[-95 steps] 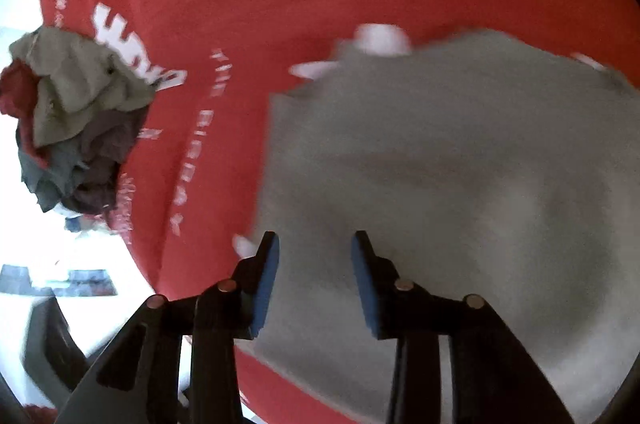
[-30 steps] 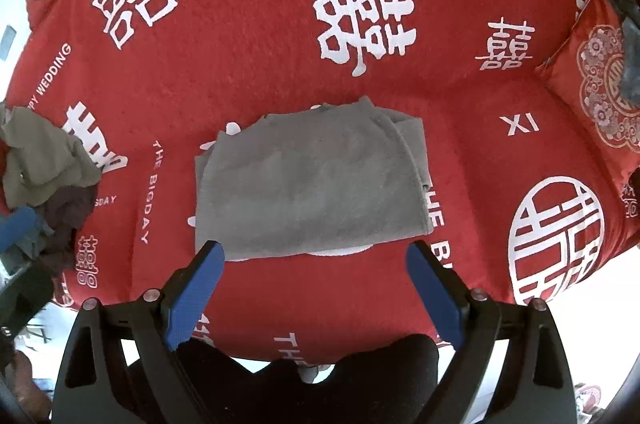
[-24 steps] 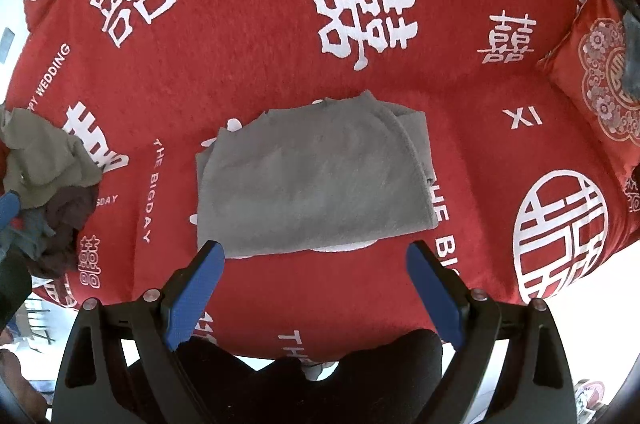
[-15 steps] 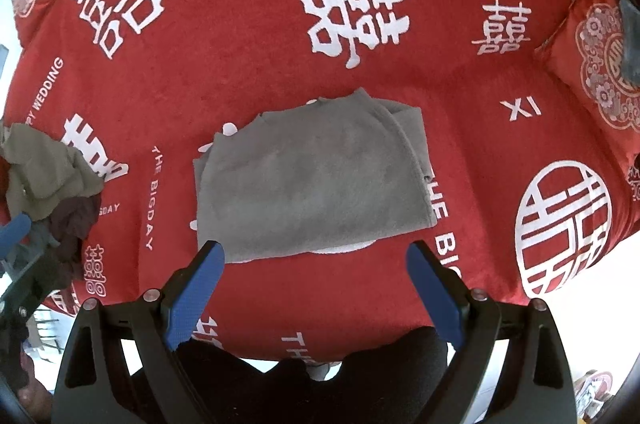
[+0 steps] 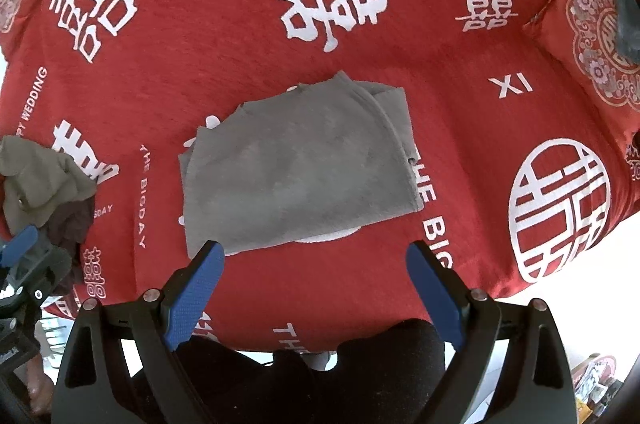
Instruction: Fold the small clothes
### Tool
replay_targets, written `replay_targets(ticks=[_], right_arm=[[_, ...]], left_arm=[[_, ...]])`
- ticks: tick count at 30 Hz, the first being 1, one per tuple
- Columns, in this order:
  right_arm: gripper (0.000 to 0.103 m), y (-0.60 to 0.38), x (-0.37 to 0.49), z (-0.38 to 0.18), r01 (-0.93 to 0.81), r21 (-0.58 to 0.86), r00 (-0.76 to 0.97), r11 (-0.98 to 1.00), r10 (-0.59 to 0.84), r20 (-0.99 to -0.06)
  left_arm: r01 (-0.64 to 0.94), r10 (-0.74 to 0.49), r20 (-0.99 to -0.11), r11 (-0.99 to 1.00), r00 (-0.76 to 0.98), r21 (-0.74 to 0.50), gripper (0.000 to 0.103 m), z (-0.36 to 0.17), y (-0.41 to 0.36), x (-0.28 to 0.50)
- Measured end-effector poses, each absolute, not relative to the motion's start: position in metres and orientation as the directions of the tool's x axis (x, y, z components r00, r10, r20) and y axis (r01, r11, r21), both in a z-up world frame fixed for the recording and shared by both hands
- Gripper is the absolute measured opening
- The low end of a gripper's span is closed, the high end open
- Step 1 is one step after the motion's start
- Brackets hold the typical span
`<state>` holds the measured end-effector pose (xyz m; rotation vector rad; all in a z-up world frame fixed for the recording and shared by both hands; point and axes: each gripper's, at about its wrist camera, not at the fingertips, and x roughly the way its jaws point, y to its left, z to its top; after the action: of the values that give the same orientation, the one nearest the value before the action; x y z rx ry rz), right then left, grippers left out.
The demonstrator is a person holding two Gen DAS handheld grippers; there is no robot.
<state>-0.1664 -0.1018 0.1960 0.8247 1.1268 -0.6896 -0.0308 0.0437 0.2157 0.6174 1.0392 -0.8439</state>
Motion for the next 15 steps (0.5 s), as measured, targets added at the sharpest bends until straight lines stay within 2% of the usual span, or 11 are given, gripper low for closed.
replay_targets(ticks=[15], right_arm=[[0.094, -0.112, -0.180, 0.183, 0.824, 0.196, 0.252, 0.531, -0.035, -0.967]], left_arm=[[0.808, -0.241, -0.945, 0.588, 0.222, 0.039, 0.103, 0.191, 0.037, -0.022]])
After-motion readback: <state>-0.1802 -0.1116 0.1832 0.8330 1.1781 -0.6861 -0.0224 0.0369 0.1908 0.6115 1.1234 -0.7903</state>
